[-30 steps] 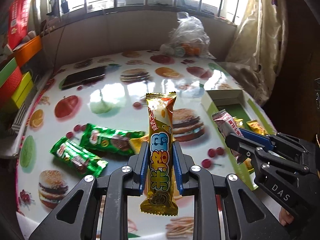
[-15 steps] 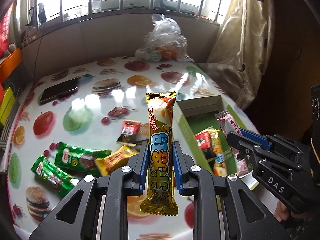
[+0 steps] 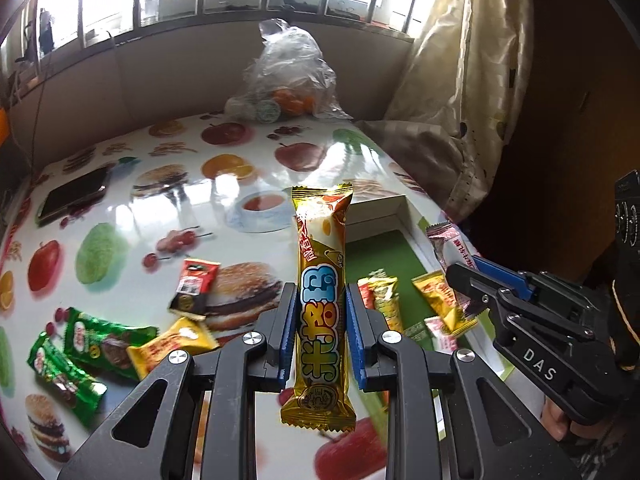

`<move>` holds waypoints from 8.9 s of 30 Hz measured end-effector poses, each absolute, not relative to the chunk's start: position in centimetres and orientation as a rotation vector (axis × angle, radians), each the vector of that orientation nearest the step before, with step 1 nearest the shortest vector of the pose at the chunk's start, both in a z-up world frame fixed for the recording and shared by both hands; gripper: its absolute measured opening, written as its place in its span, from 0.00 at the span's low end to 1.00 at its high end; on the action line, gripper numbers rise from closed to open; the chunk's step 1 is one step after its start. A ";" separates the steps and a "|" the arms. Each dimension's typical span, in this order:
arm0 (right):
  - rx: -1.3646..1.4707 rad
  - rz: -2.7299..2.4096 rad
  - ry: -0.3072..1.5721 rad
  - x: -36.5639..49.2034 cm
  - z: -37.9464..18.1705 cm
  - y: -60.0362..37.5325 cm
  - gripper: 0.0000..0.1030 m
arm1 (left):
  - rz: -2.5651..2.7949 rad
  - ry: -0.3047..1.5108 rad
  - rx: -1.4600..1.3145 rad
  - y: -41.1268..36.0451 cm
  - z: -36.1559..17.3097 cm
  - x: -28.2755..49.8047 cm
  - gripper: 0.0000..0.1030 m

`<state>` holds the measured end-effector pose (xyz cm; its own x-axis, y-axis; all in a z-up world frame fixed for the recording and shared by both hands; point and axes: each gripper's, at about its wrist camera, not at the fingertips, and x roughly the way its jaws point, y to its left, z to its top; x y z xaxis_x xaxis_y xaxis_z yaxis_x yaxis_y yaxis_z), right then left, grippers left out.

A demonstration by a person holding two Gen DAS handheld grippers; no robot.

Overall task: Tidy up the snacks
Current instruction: 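Lift both snacks and carry them over the green box, then lower both snacks into the box and open both grippers, then withdraw both grippers from the box toward the remaining snacks, then lower the right gripper onto the yellow peanut candy while the left approaches a green Milo pack, then grasp the yellow peanut candy with the right gripper while the left grasps the green Milo pack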

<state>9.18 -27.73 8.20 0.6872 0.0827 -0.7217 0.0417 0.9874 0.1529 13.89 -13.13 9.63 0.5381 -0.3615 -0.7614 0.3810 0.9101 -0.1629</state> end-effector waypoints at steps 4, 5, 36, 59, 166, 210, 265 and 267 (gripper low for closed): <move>0.172 -0.002 0.825 9.7 7.7 -29.2 0.17 | -0.465 0.919 0.023 -14.5 9.0 14.5 0.23; 0.174 -0.006 0.830 9.9 7.4 -29.5 0.17 | -0.473 0.928 0.016 -15.0 8.8 14.7 0.23; 0.184 -0.017 0.906 12.2 3.0 -32.0 0.18 | -0.498 1.033 0.063 -19.9 4.0 15.9 0.24; 0.177 -0.011 0.899 12.3 3.0 -31.8 0.24 | -0.505 1.036 0.054 -19.9 4.0 16.1 0.24; -0.023 0.236 0.926 16.8 1.7 -7.4 0.49 | 0.048 0.999 -0.160 9.2 1.5 11.5 0.37; 0.067 0.187 0.990 16.9 0.7 -7.5 0.50 | 0.074 0.992 -0.193 11.9 2.2 13.0 0.37; -0.007 0.066 0.973 16.1 -0.2 -8.9 0.22 | 0.162 0.988 -0.105 11.6 0.7 13.7 0.44; -0.012 0.067 0.970 16.0 -0.2 -8.9 0.22 | 0.159 0.987 -0.109 11.6 0.8 13.4 0.44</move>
